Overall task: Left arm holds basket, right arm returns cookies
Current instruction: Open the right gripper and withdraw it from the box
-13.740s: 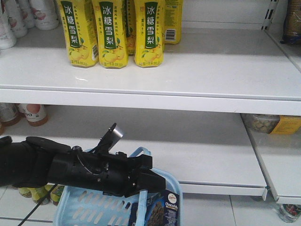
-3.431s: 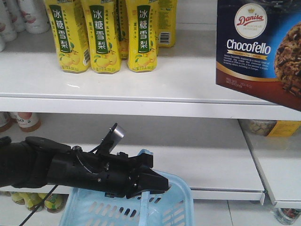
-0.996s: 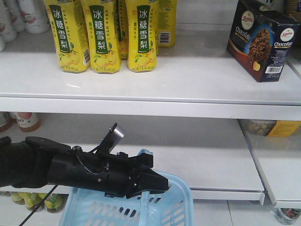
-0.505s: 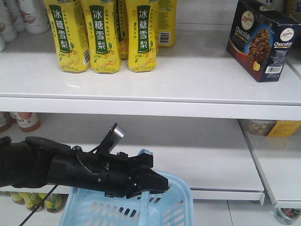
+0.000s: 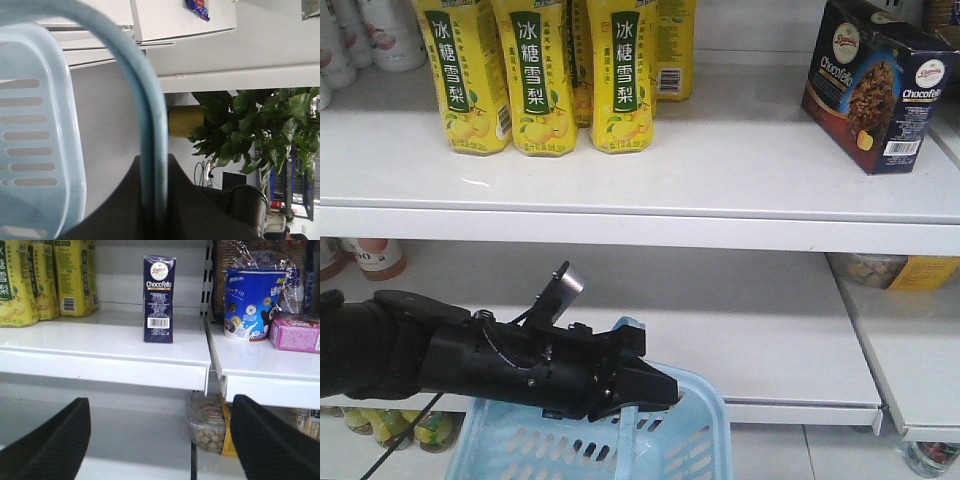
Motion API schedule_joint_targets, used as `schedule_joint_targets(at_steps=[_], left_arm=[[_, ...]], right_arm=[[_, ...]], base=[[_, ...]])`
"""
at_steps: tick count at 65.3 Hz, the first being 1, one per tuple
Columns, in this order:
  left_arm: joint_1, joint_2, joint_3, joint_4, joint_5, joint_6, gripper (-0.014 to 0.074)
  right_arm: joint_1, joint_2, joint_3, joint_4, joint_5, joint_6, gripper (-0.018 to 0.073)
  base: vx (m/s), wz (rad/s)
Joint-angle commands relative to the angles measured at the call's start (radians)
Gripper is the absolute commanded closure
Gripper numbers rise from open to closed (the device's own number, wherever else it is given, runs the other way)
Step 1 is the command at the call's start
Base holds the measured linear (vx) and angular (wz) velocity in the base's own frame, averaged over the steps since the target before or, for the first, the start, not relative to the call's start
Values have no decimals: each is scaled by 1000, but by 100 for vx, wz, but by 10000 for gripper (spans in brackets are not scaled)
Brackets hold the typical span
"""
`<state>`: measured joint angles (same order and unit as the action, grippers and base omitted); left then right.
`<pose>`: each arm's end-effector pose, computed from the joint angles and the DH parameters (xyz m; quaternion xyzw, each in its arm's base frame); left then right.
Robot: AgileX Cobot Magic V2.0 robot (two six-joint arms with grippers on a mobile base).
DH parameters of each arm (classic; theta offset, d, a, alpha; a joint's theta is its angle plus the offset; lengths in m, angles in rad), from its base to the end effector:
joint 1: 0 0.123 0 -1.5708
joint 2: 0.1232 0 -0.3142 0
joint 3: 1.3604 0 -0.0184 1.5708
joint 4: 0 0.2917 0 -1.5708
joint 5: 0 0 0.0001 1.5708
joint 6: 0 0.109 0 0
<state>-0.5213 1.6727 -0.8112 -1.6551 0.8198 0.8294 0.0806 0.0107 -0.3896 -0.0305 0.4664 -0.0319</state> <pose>0.2634 -0.2429 0.1913 0.0260 0.8461 -0.5272 0.0739 0.0499 0.0025 0.3124 -0.0445 0.7057 0.0027 0.7071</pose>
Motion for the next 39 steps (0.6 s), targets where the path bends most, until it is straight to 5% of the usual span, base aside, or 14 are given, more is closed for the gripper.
schedule_joint_targets(at_steps=[1, 39], left_arm=[[1, -39, -27, -47, 24, 39, 603], [1, -39, -27, -47, 24, 39, 603]], right_arm=[[-6, -33, 34, -12, -49, -7, -1], [-6, -17, 94, 60, -116, -10, -1]], base=[[0, 0], [0, 0]])
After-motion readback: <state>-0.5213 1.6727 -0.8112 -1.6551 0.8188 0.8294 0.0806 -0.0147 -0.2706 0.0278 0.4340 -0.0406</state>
